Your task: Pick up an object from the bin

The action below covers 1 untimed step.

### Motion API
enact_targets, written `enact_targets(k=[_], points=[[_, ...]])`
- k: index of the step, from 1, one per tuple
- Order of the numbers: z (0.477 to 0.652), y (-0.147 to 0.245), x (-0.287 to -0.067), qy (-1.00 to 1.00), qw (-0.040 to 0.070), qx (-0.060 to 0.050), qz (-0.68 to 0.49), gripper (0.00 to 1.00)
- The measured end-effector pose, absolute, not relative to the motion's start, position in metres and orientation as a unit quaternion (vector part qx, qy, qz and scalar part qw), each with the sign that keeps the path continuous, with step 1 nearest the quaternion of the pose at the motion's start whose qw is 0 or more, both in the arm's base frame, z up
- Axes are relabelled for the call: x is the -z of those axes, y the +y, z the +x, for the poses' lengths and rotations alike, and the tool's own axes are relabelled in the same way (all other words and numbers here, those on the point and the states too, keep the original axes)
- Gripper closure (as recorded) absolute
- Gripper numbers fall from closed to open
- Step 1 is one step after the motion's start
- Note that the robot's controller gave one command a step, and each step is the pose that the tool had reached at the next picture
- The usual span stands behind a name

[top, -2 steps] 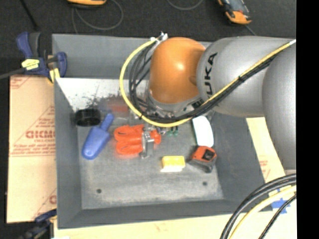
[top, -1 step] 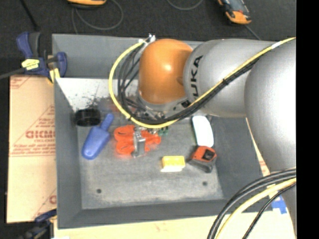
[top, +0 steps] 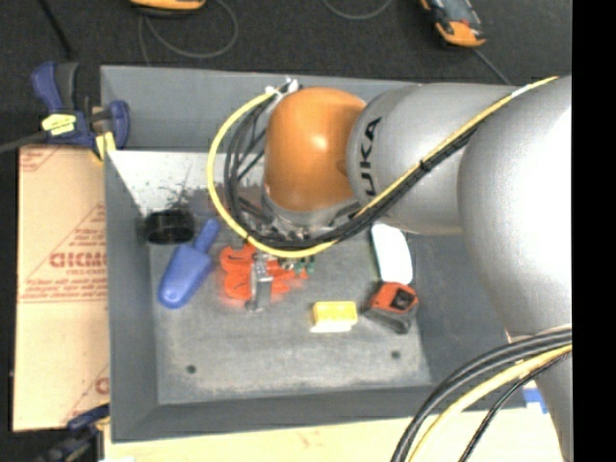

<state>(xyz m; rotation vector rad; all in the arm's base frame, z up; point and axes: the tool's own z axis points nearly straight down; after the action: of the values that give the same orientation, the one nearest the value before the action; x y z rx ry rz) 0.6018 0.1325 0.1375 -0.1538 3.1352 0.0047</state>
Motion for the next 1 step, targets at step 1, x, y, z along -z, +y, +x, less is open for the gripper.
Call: enact_targets(k=[1], points=[[0.6085, 0.114, -0.1275, 0.998, 0.001, -0.001, 0.07, 0.0]])
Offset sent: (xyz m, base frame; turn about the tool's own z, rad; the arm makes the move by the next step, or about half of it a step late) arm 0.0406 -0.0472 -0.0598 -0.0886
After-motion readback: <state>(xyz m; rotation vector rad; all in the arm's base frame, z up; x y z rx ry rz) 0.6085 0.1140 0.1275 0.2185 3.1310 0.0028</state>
